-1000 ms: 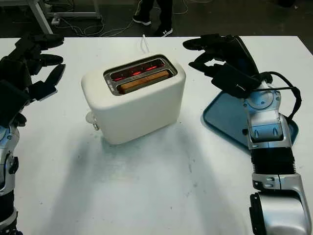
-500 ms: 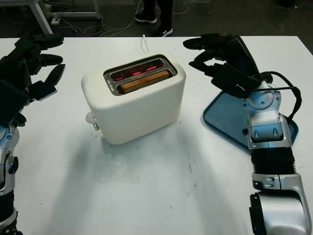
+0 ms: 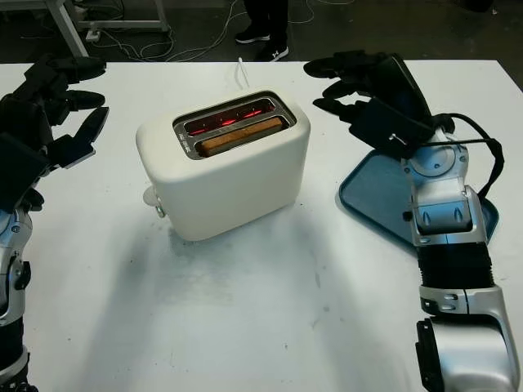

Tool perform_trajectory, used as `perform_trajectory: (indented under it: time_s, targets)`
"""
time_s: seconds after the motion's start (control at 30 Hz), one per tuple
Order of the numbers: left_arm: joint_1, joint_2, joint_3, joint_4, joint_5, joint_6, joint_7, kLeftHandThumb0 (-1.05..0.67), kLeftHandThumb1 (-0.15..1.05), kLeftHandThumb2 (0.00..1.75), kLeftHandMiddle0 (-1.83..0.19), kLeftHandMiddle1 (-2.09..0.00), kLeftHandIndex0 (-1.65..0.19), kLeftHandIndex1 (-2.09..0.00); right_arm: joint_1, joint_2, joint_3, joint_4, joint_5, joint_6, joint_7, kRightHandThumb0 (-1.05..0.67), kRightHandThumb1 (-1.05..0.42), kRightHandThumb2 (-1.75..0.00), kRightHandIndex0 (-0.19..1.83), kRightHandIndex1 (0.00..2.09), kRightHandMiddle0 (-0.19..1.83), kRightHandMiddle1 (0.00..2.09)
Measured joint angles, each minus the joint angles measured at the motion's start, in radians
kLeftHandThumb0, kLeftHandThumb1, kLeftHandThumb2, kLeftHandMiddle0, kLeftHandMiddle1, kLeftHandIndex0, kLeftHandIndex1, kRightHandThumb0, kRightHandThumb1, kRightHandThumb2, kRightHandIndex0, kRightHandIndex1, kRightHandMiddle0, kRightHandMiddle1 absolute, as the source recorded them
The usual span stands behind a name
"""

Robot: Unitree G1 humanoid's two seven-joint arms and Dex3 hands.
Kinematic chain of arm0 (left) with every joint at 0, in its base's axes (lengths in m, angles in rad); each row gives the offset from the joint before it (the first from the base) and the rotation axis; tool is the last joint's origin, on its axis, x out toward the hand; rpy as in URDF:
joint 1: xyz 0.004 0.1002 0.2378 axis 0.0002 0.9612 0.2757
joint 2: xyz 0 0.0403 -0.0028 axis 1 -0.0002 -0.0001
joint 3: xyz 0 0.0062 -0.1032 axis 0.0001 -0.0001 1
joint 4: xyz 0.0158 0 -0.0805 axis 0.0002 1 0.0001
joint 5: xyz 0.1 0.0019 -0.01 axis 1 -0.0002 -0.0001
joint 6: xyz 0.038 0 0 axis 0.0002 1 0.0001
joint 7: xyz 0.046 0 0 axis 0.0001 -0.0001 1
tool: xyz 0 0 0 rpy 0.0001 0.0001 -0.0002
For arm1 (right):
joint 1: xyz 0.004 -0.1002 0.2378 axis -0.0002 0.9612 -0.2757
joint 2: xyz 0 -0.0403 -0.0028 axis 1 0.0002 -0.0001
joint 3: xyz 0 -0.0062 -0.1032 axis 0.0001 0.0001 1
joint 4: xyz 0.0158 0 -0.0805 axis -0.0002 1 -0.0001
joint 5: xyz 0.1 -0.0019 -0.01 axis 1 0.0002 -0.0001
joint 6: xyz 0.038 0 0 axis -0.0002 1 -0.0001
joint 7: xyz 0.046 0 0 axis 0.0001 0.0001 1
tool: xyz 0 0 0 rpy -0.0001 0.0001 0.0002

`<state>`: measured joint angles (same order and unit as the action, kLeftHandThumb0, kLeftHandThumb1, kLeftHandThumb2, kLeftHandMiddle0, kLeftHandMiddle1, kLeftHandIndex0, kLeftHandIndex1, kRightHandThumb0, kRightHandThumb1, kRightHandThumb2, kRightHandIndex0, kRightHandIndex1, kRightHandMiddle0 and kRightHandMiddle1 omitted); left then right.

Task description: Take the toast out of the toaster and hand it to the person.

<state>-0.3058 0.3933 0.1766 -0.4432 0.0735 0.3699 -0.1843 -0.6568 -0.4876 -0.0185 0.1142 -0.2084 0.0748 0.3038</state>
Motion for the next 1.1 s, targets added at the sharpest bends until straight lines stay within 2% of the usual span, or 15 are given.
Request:
perform_trajectory:
  time_s: [0.53,1.1]
  targets:
    - [-0.001,0.000,0.000,0.011,0.000,-0.002,-0.001,-0.38,0.92,0.55,-0.04,-1.13,-0.14,-0.79,-0.001,0.000,-0.001,0.006,0.008,0.000,-0.004,-0.23,-0.92,-0.07,0.68,0.53,0.84,0.01]
    - [-0.001,0.000,0.000,0.003,0.000,-0.002,0.000,-0.37,0.92,0.55,-0.03,-1.11,-0.13,-0.78,0.000,0.000,-0.009,0.026,0.041,-0.022,-0.004,-0.21,-0.92,-0.10,0.71,0.54,0.84,0.01]
